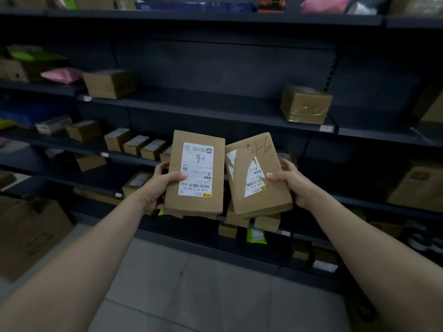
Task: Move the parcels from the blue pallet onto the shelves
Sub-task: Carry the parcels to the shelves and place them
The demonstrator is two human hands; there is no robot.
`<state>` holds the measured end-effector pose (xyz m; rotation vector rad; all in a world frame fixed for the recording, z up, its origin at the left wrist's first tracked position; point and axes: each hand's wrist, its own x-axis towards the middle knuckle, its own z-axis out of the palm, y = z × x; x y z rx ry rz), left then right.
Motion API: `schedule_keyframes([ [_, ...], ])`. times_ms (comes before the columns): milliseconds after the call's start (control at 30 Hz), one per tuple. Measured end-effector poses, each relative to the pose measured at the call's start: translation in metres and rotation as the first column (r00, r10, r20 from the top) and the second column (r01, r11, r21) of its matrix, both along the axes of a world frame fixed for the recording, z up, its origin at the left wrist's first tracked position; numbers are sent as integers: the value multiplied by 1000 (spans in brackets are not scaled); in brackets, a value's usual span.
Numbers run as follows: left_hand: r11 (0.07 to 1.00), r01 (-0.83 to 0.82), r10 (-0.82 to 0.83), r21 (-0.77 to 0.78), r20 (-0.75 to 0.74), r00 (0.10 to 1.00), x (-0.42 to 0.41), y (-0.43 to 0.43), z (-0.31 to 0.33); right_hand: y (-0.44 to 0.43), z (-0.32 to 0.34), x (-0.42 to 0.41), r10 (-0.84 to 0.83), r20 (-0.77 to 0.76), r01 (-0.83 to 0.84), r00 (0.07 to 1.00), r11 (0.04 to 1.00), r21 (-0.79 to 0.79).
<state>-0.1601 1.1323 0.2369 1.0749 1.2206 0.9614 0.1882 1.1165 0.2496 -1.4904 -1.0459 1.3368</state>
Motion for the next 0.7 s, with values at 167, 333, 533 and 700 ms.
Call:
schedule_keyframes([
  [167,1000,7,-6,21,-9,1000,-37,50,4,48,12,-32,-34,5,34,999,999,22],
  [333,998,34,-34,45,1,999,-83,111,21,97,26,-79,-51,-16,52,999,995,79],
  [533,993,29,-24,118,-44,999,-141,173,41,156,49,-141,-47,-78,58,996,988,145],
  [700,991,-6,13,132,-49,999,-186,219,58,208,65,-185,-19,-115,42,993,978,205],
])
